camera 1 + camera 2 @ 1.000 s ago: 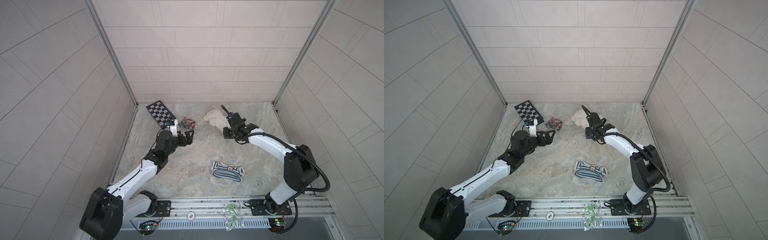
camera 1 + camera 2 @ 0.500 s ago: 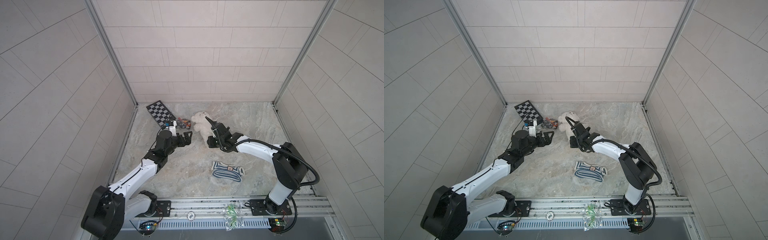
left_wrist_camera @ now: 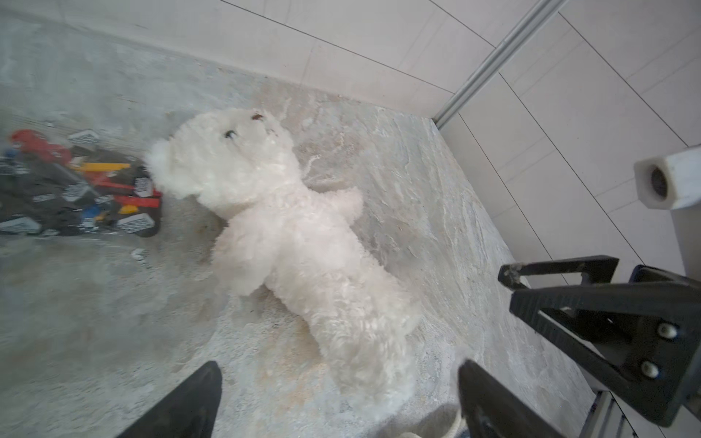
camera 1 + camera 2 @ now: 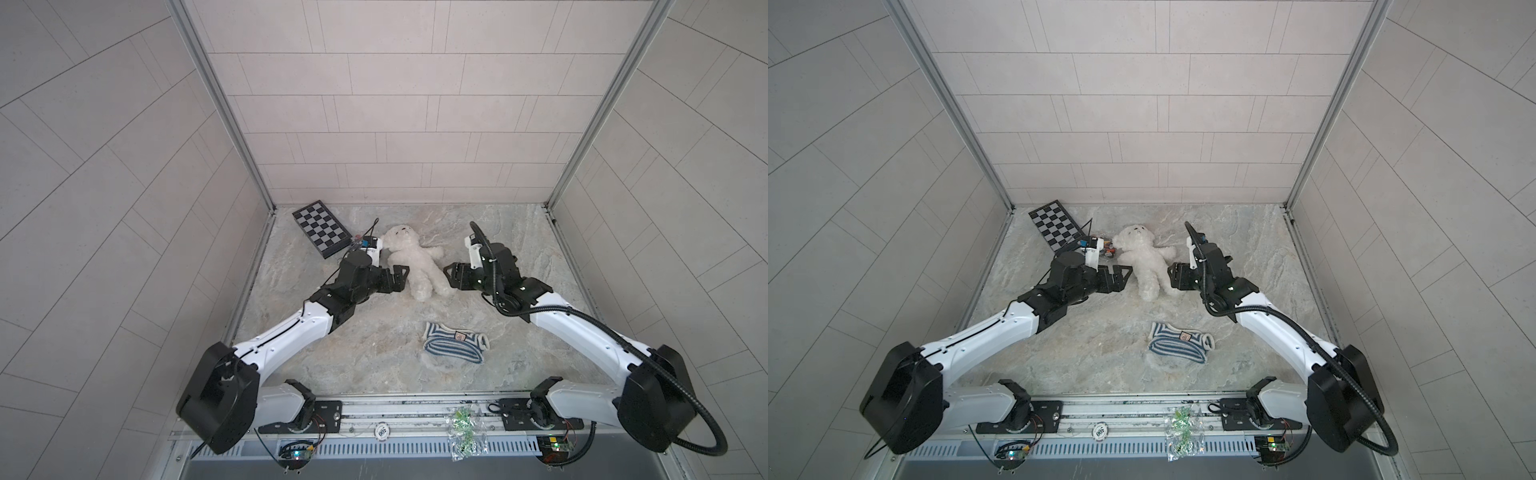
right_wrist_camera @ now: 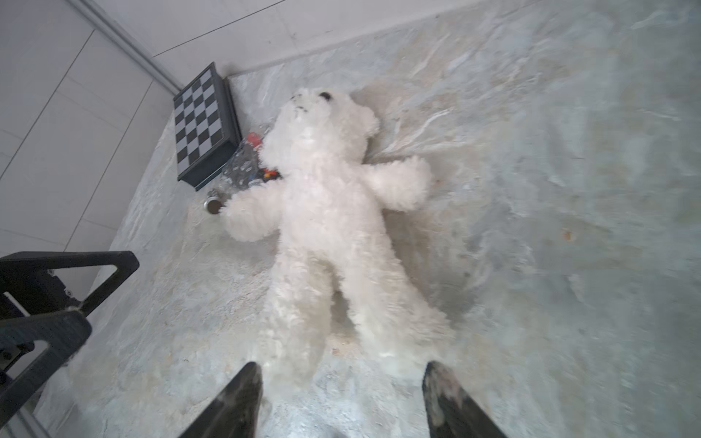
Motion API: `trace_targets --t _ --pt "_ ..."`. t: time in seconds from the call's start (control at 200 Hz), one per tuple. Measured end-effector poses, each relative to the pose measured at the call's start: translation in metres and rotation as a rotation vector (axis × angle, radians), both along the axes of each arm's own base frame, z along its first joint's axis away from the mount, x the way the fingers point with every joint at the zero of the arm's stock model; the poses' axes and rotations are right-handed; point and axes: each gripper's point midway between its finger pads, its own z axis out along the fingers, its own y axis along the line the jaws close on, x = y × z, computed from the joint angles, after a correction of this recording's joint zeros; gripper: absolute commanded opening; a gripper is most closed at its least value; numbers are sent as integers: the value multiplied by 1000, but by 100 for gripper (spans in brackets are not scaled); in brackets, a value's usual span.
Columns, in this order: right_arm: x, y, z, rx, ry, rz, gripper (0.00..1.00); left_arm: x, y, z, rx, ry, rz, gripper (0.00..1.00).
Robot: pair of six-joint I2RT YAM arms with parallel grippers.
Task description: Dress the teddy bear
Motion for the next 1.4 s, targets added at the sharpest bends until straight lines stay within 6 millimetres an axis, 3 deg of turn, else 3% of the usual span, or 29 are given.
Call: trace_targets --t 0.295,0.35,0.506,0.671,0.771,0.886,1.031,1.151,1.246,1.397 --pt "-17 -12 -22 -43 32 19 73 -7 -39 -56 123 129 3 100" --pt "-19 -12 -27 -50 43 26 73 -8 -48 -65 137 146 -4 96" --pt "-26 -14 -35 -67 59 41 73 -12 -56 -87 166 196 -7 63" --pt "-35 -18 -30 -78 45 49 73 -11 -47 -88 190 194 11 35" --pt "-37 -18 -26 -78 34 56 72 -10 -31 -87 202 191 31 21" --pt "-41 -15 -28 -86 36 74 72 -3 4 -83 217 191 86 10" --pt "-55 -7 -43 -105 72 118 72 3 47 -70 265 171 142 16" --pt "-71 5 -55 -128 103 172 72 -2 70 -61 323 144 155 45" --pt "-80 17 -60 -147 115 219 71 -7 78 -52 345 124 157 59" --pt "-89 29 -82 -190 172 267 72 -16 73 -34 356 72 143 66"
